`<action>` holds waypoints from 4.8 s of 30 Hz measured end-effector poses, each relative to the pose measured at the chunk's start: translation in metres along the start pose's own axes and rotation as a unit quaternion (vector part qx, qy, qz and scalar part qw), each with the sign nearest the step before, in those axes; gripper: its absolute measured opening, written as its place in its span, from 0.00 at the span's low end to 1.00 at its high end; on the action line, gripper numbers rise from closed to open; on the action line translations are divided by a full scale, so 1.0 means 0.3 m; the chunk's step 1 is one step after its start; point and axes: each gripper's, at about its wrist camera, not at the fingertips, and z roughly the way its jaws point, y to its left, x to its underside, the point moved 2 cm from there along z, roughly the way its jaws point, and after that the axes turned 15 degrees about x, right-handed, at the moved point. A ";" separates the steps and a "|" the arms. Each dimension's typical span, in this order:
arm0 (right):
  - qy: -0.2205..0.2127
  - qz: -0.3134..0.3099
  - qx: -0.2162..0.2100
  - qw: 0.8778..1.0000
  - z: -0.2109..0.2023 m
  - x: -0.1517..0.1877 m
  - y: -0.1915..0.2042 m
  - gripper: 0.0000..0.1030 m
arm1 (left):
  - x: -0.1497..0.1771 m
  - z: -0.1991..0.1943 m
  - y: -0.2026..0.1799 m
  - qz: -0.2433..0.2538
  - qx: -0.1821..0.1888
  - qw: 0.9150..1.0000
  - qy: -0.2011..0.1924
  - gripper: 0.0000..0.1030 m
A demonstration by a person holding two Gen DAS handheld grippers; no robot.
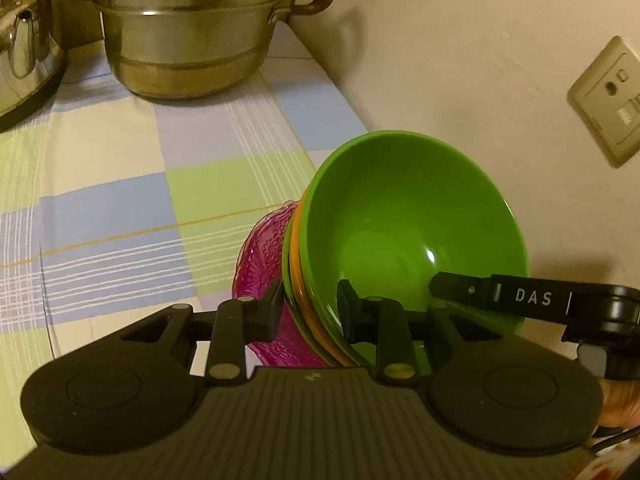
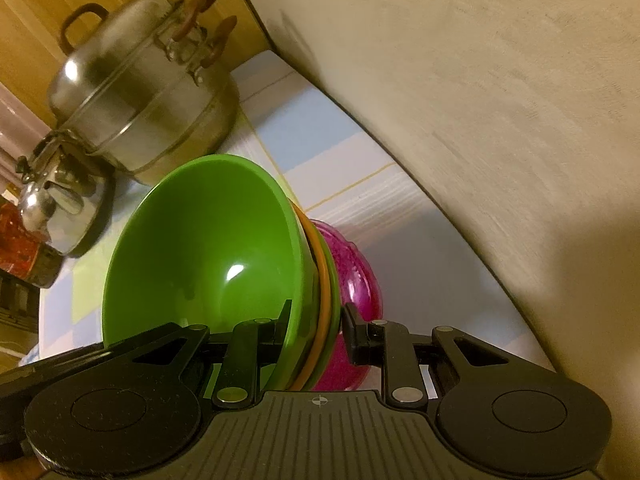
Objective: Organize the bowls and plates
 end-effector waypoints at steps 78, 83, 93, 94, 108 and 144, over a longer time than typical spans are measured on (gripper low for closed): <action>-0.129 -0.049 0.011 0.990 -0.390 0.565 -0.054 0.58 | 0.569 -0.447 -0.123 0.008 -0.076 0.988 -0.137 0.81; -0.135 -0.051 0.023 0.989 -0.407 0.610 -0.068 0.58 | 0.611 -0.452 -0.138 0.008 -0.079 0.988 -0.131 0.80; -0.131 -0.064 0.032 0.989 -0.426 0.638 -0.065 0.58 | 0.645 -0.441 -0.166 0.011 -0.083 0.990 -0.115 0.76; -0.132 -0.066 0.032 0.989 -0.430 0.638 -0.064 0.58 | 0.648 -0.440 -0.169 0.012 -0.083 0.990 -0.115 0.76; -0.145 -0.078 0.037 0.986 -0.444 0.662 -0.053 0.58 | 0.671 -0.441 -0.190 0.023 -0.087 0.989 -0.115 0.77; -0.145 -0.087 0.042 0.985 -0.433 0.675 -0.058 0.58 | 0.694 -0.432 -0.203 0.029 -0.089 0.990 -0.107 0.77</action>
